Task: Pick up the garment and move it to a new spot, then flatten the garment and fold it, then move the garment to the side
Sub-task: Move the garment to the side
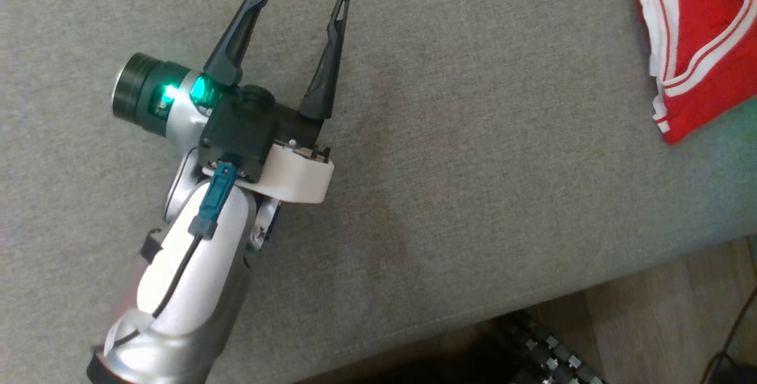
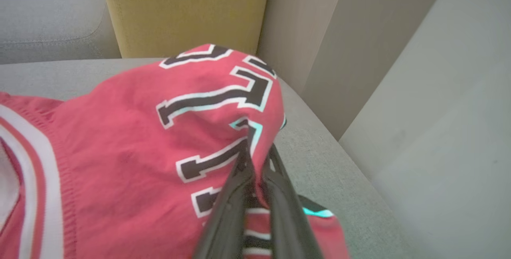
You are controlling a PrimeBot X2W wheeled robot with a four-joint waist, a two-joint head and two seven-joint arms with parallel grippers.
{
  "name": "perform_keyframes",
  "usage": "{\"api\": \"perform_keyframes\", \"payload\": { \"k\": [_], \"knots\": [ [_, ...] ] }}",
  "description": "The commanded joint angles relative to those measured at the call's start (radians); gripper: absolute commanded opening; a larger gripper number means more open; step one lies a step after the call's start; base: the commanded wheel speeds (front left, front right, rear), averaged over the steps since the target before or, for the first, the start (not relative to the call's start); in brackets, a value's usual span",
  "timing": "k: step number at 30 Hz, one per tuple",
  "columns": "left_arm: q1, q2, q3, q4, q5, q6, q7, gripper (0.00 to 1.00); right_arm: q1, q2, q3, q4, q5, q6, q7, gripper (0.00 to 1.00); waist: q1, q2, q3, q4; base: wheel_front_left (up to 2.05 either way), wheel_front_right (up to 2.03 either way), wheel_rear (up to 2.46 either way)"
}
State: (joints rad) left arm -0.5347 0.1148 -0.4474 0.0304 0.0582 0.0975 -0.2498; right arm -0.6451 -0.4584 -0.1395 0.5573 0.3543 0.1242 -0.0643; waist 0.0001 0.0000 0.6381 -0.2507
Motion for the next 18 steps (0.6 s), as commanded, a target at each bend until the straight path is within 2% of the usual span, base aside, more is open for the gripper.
{"api": "perform_keyframes", "payload": {
  "k": [1,2,3,4,11,18],
  "knots": [
    [0.001,0.004,0.016,-0.030,-0.010,0.011,-0.010,1.00,0.018,-0.042,0.000,-0.016,-0.009,0.007,-0.021,0.50,-0.0001,0.0000,-0.022,0.006,0.00,0.00,0.00],
    [0.006,0.003,0.016,-0.026,-0.015,0.014,-0.010,1.00,0.022,-0.039,0.003,-0.006,-0.011,0.007,-0.027,0.69,-0.0001,0.0000,-0.034,0.006,0.00,0.00,0.00],
    [0.012,0.002,0.016,-0.022,-0.020,0.016,-0.011,1.00,0.026,-0.036,0.007,0.003,-0.015,0.007,-0.032,0.82,-0.0001,0.0000,-0.047,0.007,0.00,0.00,0.00],
    [0.018,0.001,0.015,-0.019,-0.025,0.018,-0.011,1.00,0.032,-0.030,0.010,0.009,-0.020,0.007,-0.036,1.00,-0.0001,0.0000,-0.060,0.007,0.00,0.00,0.00],
    [0.078,-0.005,0.006,-0.012,-0.063,0.025,-0.012,1.00,0.091,-0.011,0.026,0.002,-0.049,0.007,-0.114,1.00,-0.0001,0.0000,-0.170,0.019,0.00,0.00,0.00],
    [0.174,-0.015,0.003,0.000,-0.102,0.047,-0.012,1.00,0.207,0.046,0.105,-0.132,-0.094,0.007,-0.149,1.00,-0.0001,0.0000,-0.292,0.052,0.00,0.00,0.00]
  ]
}}
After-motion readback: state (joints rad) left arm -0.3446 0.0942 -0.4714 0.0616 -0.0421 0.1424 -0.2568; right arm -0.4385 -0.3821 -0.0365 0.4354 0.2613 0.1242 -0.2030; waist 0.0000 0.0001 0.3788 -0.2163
